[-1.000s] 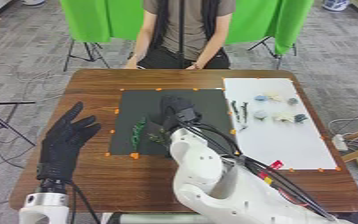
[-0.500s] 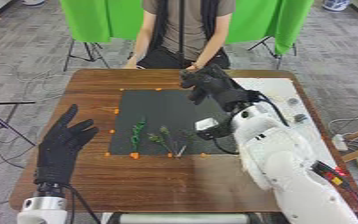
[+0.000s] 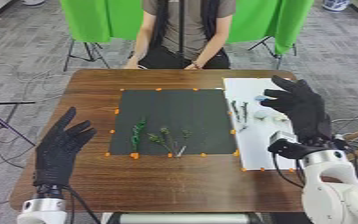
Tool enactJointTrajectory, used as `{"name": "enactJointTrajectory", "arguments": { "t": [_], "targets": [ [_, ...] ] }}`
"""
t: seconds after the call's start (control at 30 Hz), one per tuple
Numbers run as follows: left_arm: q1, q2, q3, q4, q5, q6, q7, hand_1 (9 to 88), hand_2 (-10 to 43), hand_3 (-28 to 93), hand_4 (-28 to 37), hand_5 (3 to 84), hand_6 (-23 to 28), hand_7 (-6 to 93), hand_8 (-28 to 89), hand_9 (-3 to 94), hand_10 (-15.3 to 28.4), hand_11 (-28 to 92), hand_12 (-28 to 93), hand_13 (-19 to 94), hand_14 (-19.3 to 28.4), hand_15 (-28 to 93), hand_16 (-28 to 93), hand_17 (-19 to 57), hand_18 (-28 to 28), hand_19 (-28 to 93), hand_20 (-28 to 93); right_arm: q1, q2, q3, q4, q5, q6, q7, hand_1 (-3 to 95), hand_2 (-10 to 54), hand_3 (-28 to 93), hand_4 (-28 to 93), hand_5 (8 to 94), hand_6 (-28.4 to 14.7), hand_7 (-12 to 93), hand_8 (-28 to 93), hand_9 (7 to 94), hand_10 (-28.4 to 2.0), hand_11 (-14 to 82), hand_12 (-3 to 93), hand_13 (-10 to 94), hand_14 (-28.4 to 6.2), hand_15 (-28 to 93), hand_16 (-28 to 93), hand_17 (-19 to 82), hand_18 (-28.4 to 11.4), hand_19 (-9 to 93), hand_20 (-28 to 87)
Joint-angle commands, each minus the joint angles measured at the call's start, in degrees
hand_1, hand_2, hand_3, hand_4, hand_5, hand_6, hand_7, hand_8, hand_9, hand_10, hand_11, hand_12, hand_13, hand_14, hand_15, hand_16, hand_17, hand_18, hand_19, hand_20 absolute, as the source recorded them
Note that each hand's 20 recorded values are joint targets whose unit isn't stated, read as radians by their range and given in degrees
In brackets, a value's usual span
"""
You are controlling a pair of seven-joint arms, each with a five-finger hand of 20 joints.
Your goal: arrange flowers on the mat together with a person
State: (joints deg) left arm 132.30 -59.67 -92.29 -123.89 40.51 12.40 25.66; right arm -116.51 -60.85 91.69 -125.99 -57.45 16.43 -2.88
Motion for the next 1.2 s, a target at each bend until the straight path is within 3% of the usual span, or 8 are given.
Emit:
{"name": "enactJointTrajectory", "arguments": {
  "t": [0.03, 0.27, 0.37, 0.5, 0.73, 0.83, 1.13, 1.2],
  "targets": [
    [-0.2, -1.58, -0.24, 1.29, 0.49, -1.04, -0.94, 21.2, 8.4, 75, -28.1, 32.9, 5.7, 10.9, -9, 37.7, 19.3, 27, 11, 30, 25.2, 53, -9, -3.8, 25.3, 67, -4, -4.3, -1.9, -4.1, -0.5, 13.8, 4.3, 1.7, 13.3, 16.5, 70, -28, 47.9, -1.9, 13, -13, 51.5, -17.7, 13.0, 13.6, 42, -21.1, 42, 10, 6, -19.9, 51, 17],
    [-1.9, -2.68, 0.71, 2.04, 0.89, -1.51, -2.93, 21.2, 8.3, 75, -28.0, 33.1, 6.2, 11.4, -9, 37.8, 19.3, 27, 12, 30, 25.2, 53, -9, -3.6, 25.5, 67, -3, -4.4, -1.1, -4.8, 0.1, 14.0, 7.6, 0.8, 13.2, 16.9, 71, -28, 49.5, -2.3, 14, -13, 53.3, -17.8, 14.4, 13.8, 42, -20.9, 44, 10, 6, -19.8, 52, 18],
    [-1.9, -1.75, 1.18, 1.98, 0.79, -0.96, -2.20, 21.4, 8.3, 76, -28.0, 33.2, 6.4, 11.4, -9, 37.8, 19.3, 27, 12, 30, 25.2, 53, -9, -3.6, 25.5, 67, -3, -3.6, -0.9, -5.4, 0.4, 14.6, 7.9, 0.5, 13.4, 17.2, 71, -28, 49.6, -2.3, 14, -13, 53.6, -17.8, 14.6, 13.8, 42, -20.8, 44, 10, 6, -19.7, 52, 18],
    [-2.9, -2.85, 1.43, 2.25, 1.22, -2.12, -3.58, 21.8, 8.4, 76, -27.7, 33.4, 6.8, 11.5, -9, 37.8, 19.3, 28, 12, 30, 25.1, 53, -9, -3.6, 25.5, 67, -2, -3.9, -1.2, -4.8, 0.2, 14.0, 7.5, 0.8, 13.4, 18.1, 71, -28, 50.4, -2.3, 14, -13, 54.2, -17.9, 15.0, 13.8, 43, -20.8, 44, 10, 7, -19.7, 52, 18],
    [-2.8, -1.80, 2.41, 1.93, 1.16, -2.25, -3.05, 22.2, 8.4, 75, -27.3, 33.6, 6.9, 11.7, -9, 37.8, 19.5, 28, 12, 30, 25.2, 53, -9, -3.5, 25.5, 67, -2, -4.2, -0.5, -4.3, 0.1, 13.8, 6.8, 0.5, 13.4, 18.2, 71, -28, 50.5, -2.3, 14, -13, 54.2, -17.9, 15.1, 13.7, 43, -20.8, 44, 10, 7, -19.7, 52, 18],
    [-2.4, -2.44, 2.34, 2.09, 1.35, -2.68, -4.10, 22.2, 8.4, 76, -27.2, 33.7, 7.0, 11.8, -9, 37.8, 19.5, 28, 12, 30, 25.2, 53, -9, -3.5, 25.5, 67, -2, -4.5, -0.4, -4.6, 0.6, 14.5, 8.1, 1.0, 13.4, 18.4, 71, -28, 50.8, -2.2, 14, -13, 54.8, -18.0, 15.4, 13.7, 43, -20.7, 44, 10, 7, -19.7, 52, 18],
    [-2.3, -1.54, 2.73, 1.85, 0.83, -1.87, -2.76, 22.4, 8.5, 75, -27.1, 34.1, 7.4, 12.0, -9, 37.8, 19.5, 28, 12, 30, 25.2, 53, -9, -3.5, 25.5, 67, -2, -4.3, -0.5, -4.3, 0.7, 14.3, 7.5, 0.5, 12.5, 19.1, 72, -28, 51.2, -2.0, 15, -13, 55.3, -18.1, 15.8, 13.6, 43, -20.5, 45, 10, 7, -19.9, 52, 18],
    [-2.0, -1.85, 2.74, 1.81, 0.86, -1.70, -3.33, 22.4, 8.5, 75, -27.1, 34.1, 7.4, 11.9, -9, 37.9, 19.5, 28, 12, 30, 25.3, 53, -9, -3.5, 25.5, 67, -2, -4.2, -0.6, -4.4, 1.0, 14.5, 8.0, 1.0, 12.5, 19.2, 72, -28, 51.2, -2.0, 15, -13, 55.3, -18.0, 15.9, 13.6, 43, -20.5, 45, 10, 7, -20.2, 53, 18]
  ]
}}
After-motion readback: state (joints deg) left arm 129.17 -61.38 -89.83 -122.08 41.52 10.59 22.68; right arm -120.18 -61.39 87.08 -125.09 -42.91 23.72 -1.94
